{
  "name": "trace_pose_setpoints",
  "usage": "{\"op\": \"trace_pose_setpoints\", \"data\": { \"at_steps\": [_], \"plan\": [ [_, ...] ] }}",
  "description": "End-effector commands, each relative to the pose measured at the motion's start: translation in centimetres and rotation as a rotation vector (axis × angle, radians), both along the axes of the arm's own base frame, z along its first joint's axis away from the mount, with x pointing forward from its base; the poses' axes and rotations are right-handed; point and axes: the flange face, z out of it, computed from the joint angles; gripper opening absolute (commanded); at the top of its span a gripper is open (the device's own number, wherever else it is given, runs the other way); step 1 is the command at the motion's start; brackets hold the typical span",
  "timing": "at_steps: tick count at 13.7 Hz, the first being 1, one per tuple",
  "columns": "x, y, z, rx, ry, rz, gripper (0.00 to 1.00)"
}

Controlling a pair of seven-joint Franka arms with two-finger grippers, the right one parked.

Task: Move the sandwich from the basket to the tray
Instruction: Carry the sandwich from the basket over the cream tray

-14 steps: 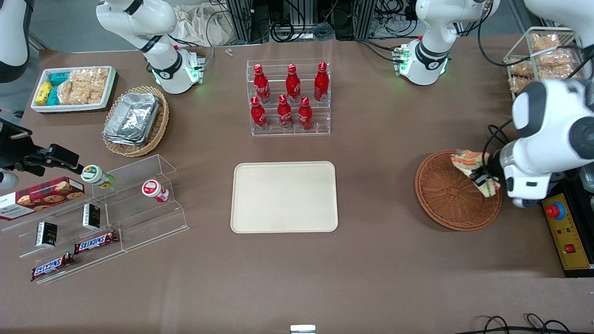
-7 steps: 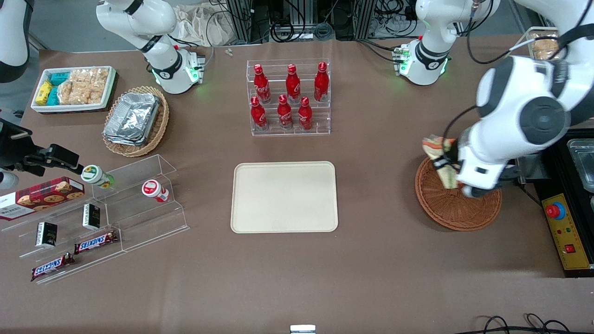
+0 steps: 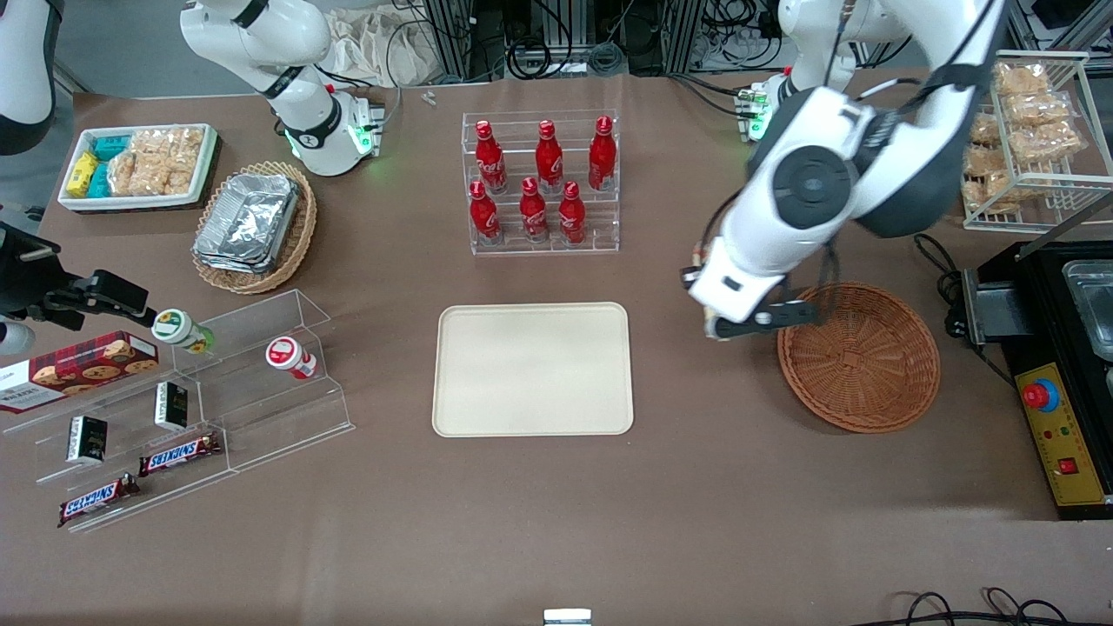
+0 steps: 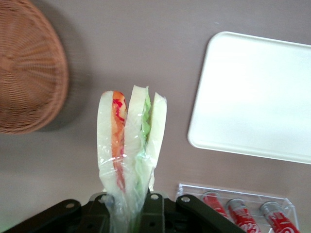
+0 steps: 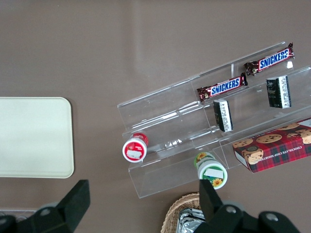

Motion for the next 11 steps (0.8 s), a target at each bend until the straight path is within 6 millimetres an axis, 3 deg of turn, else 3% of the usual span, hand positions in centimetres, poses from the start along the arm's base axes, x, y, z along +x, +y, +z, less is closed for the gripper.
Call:
{"op": "trace_pose_setpoints", "data": {
  "at_steps": [1, 4, 6, 9, 11],
  "plan": [
    [1.0, -3.8, -2.9, -0.039, -0.037, -0.03, 0.07],
    [1.7, -6.3, -9.1, -0.09, -0.006, -0.048, 0.05],
    [2.4, -7.9, -12.0, -0.144, -0.056, -0.054, 0.05],
    [1.7, -10.7, -17.9, -0.155, -0.072, -0.088, 0.05],
    [1.2, -11.6, -20.7, -0.166, -0.064, -0.098, 0.06]
  ]
}}
